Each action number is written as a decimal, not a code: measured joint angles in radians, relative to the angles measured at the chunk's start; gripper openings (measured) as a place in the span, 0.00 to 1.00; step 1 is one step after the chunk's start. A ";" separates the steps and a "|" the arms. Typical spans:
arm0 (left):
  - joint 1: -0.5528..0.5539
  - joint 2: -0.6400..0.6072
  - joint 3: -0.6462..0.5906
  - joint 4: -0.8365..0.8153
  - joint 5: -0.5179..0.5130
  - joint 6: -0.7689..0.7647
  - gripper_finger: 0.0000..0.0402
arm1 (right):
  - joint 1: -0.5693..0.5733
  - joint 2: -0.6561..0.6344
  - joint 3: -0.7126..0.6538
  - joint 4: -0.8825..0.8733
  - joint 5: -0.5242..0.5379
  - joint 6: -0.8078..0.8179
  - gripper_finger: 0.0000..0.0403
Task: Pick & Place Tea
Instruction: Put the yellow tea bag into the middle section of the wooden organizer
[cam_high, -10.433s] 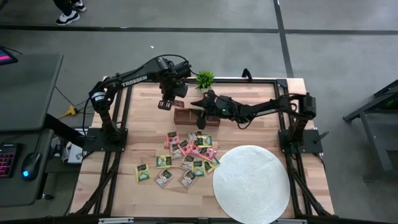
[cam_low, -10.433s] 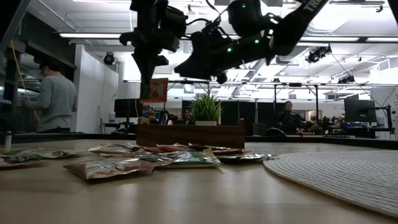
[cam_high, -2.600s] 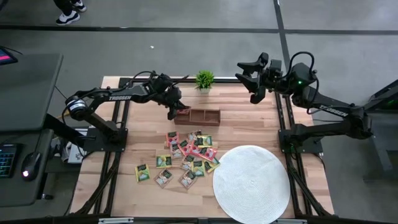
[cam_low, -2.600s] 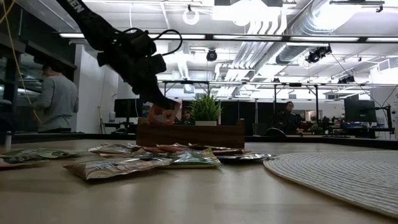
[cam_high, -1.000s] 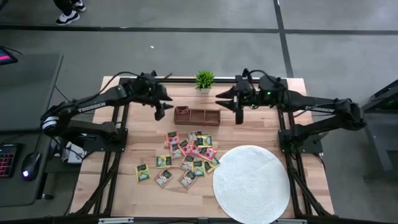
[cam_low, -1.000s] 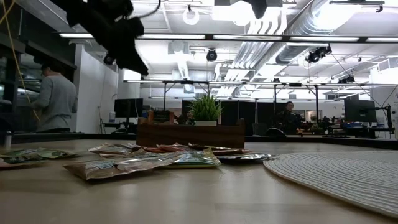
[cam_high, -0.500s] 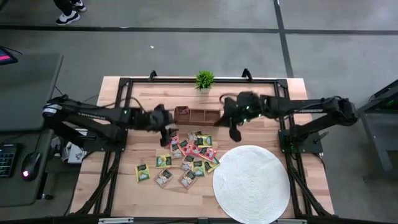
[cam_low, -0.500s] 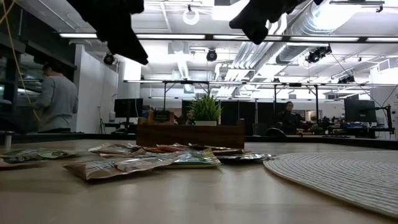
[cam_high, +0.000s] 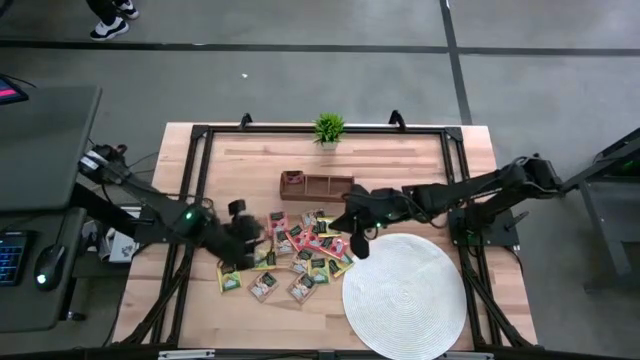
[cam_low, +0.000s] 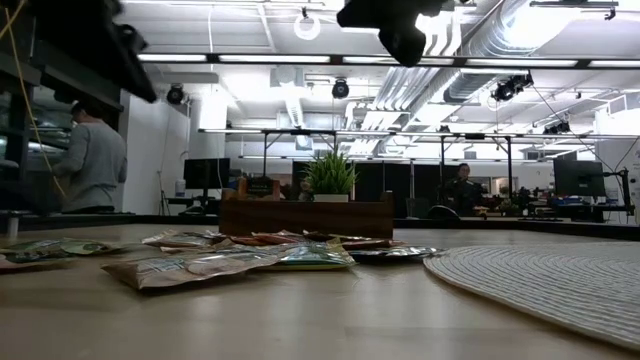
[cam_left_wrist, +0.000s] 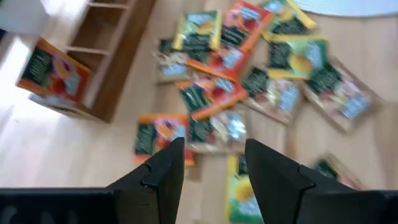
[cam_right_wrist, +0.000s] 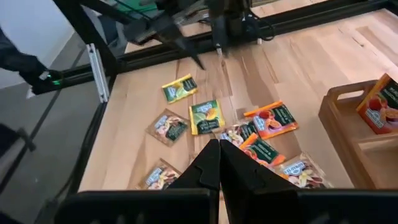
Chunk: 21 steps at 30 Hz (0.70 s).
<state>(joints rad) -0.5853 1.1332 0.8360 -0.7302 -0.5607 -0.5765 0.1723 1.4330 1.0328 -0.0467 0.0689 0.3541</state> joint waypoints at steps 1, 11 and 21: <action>-0.031 0.000 0.000 -0.013 -0.001 -0.029 0.41 | 0.005 0.000 0.000 0.005 0.013 0.015 0.00; -0.319 0.000 0.000 -0.245 -0.020 -0.406 0.41 | 0.064 0.065 0.000 0.140 0.089 0.115 0.00; -0.504 0.010 0.000 -0.297 0.077 -0.630 0.41 | 0.082 0.320 0.104 0.319 0.046 0.140 0.00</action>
<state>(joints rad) -1.0896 1.1427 0.8359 -1.0270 -0.4836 -1.2062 0.2540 1.7534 1.1370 0.2719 0.1151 0.4937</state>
